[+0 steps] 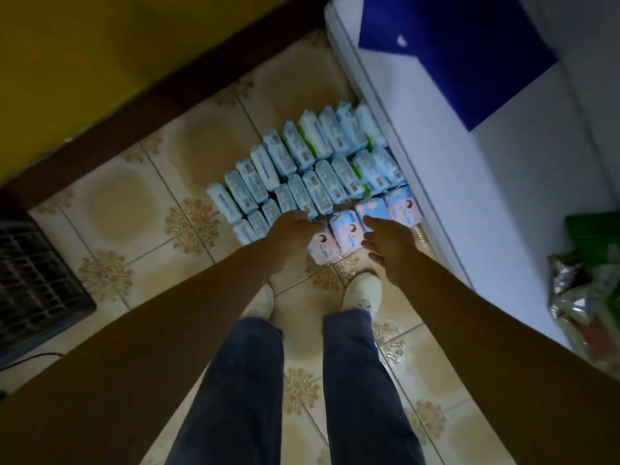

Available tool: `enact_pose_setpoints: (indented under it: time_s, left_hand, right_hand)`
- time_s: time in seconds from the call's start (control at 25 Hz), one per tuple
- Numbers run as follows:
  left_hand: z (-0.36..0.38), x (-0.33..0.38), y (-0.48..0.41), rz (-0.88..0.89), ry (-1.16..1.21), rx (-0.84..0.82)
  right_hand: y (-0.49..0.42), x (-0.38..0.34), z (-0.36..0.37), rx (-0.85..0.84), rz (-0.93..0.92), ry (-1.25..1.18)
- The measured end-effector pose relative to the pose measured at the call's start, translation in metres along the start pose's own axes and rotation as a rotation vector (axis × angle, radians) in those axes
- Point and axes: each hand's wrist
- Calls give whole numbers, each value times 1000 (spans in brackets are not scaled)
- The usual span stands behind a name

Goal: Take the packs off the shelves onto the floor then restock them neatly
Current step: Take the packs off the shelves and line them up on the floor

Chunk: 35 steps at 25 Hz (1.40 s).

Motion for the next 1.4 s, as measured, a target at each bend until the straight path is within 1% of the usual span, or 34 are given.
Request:
enact_pose_setpoints:
  time_s: [0.08, 0.12, 0.16, 0.2, 0.28, 0.36, 0.44, 0.52, 0.64, 0.72, 0.84, 0.96, 1.04, 1.24, 1.32, 1.4]
  left_hand:
    - [-28, 18, 48, 41, -30, -14]
    - [-41, 26, 68, 67, -5, -28]
    - [-57, 35, 99, 131, -35, -27]
    - [-70, 42, 128, 224, -120, 2]
    - [-90, 51, 183, 484, -436, 146]
    - [-104, 66, 238, 828, -807, 273]
    - [-113, 86, 300, 1091, -1147, 393]
    - [-110, 109, 359, 1277, -1361, 480]
    - [-89, 139, 439, 1497, -1557, 561]
    - [-66, 156, 488, 1612, -1610, 626]
    - [-23, 169, 569, 1825, -1614, 749]
    - [20, 167, 644, 2025, -1611, 853]
    - [52, 159, 690, 2138, -1560, 901]
    - [152, 110, 793, 2362, -1445, 930]
    - [190, 86, 822, 2442, -1392, 918]
    - [224, 66, 842, 2474, -1369, 909]
  right_hand:
    - [57, -34, -14, -5, -48, -44]
    - [85, -47, -19, -17, -83, -65]
    - [118, -56, -26, -5, -136, -30]
    - [144, -61, -35, 22, -215, 63]
    - [213, -68, -57, 134, -407, 282]
    - [281, -70, -78, 229, -587, 522]
    - [348, -68, -98, 318, -714, 758]
    - [405, -66, -118, 429, -777, 917]
    - [476, -57, -155, 618, -825, 995]
    - [517, -48, -186, 740, -827, 1015]
    - [579, -29, -245, 944, -847, 999]
    - [631, -4, -304, 1131, -874, 991]
    - [664, 18, -344, 1259, -884, 985]
    - [740, 94, -451, 1490, -837, 959]
    - [760, 127, -488, 1545, -816, 951]
    - [772, 157, -518, 1571, -789, 940]
Point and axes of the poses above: each hand's wrist, its own y-axis away from the middle knuckle, its own z-axis out of the palm, x = y × z, and after that the axes turned 10 degrees about -y, right-handed
